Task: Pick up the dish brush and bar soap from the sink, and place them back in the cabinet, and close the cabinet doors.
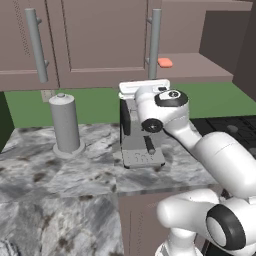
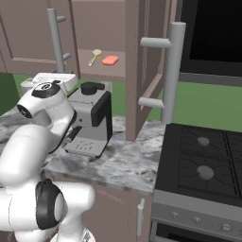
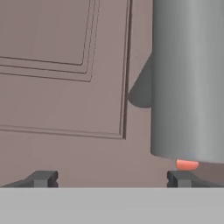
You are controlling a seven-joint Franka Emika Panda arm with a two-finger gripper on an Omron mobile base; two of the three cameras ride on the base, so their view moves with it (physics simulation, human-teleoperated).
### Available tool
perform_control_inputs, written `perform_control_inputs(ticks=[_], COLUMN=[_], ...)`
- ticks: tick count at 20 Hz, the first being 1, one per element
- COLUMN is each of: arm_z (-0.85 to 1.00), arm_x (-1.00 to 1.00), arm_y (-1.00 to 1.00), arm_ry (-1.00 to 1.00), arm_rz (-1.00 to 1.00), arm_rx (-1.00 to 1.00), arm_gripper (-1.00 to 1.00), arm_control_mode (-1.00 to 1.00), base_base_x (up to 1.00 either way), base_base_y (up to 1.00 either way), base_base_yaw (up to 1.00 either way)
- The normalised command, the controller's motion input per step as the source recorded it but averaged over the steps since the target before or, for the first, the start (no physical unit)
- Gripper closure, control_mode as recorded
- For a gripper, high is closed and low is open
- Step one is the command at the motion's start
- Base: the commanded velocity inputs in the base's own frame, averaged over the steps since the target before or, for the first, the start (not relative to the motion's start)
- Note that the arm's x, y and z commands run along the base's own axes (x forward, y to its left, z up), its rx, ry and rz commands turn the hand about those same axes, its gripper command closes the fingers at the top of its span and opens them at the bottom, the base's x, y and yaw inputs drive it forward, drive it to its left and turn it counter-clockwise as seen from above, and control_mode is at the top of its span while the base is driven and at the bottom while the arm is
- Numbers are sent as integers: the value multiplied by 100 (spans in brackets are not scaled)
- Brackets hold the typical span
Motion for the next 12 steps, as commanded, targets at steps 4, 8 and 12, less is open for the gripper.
perform_control_inputs(ticks=[4,8,12], arm_z=[0,0,0], arm_x=[-30,-39,-43], arm_y=[0,0,0], arm_ry=[2,4,5], arm_rz=[3,3,3], arm_rx=[0,0,0], arm_gripper=[-100,-100,-100], arm_control_mode=[-100,-100,-100], base_base_x=[0,0,0], base_base_y=[0,0,0], base_base_yaw=[0,0,0])
